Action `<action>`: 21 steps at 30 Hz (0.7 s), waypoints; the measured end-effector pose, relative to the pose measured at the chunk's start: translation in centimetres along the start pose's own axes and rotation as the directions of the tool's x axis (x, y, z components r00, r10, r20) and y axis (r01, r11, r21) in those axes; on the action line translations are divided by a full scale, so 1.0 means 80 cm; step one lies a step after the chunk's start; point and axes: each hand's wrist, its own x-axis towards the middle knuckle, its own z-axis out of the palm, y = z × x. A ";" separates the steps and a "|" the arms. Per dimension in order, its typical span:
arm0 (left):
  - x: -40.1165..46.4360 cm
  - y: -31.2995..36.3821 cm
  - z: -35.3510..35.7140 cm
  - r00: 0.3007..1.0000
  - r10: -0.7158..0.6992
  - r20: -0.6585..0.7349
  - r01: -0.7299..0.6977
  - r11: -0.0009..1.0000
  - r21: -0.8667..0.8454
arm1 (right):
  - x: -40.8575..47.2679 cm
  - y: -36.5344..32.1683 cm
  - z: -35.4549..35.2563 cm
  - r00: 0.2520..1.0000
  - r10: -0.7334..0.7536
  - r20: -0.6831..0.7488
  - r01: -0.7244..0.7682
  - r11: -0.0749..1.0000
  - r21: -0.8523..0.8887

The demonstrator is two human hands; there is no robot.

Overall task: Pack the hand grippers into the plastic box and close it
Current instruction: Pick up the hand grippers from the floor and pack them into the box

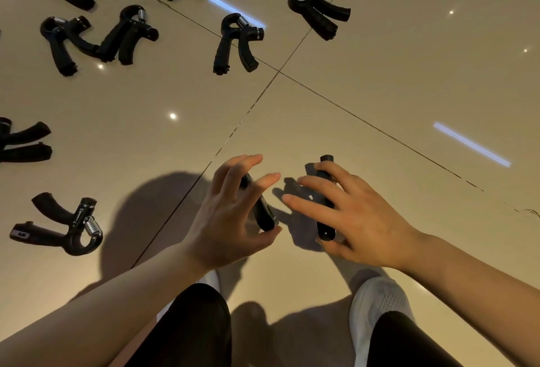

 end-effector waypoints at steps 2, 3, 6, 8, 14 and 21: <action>-0.004 0.000 -0.001 0.998 0.059 0.017 -0.059 0.998 0.004 | -0.007 0.004 -0.006 1.000 0.007 -0.018 -0.008 0.998 -0.060; -0.006 0.001 -0.002 0.996 0.086 0.025 -0.086 0.996 0.004 | -0.012 0.005 -0.009 0.999 0.033 -0.032 -0.035 0.997 -0.065; -0.006 0.015 -0.011 0.994 0.102 0.043 -0.103 0.995 0.006 | -0.032 0.002 -0.025 0.977 0.191 -0.090 -0.189 0.981 0.032; -0.007 0.035 -0.024 0.997 0.080 0.024 -0.079 0.997 -0.011 | -0.052 -0.010 -0.038 0.949 0.277 -0.151 -0.264 0.959 0.103; -0.030 0.127 -0.090 0.986 0.164 -0.010 -0.164 0.986 -0.015 | -0.127 -0.090 -0.094 0.724 0.564 -0.396 -0.450 0.822 0.348; -0.095 0.311 -0.210 0.974 0.197 -0.113 -0.199 0.980 -0.006 | -0.256 -0.223 -0.220 0.554 0.676 -0.485 -0.377 0.724 0.578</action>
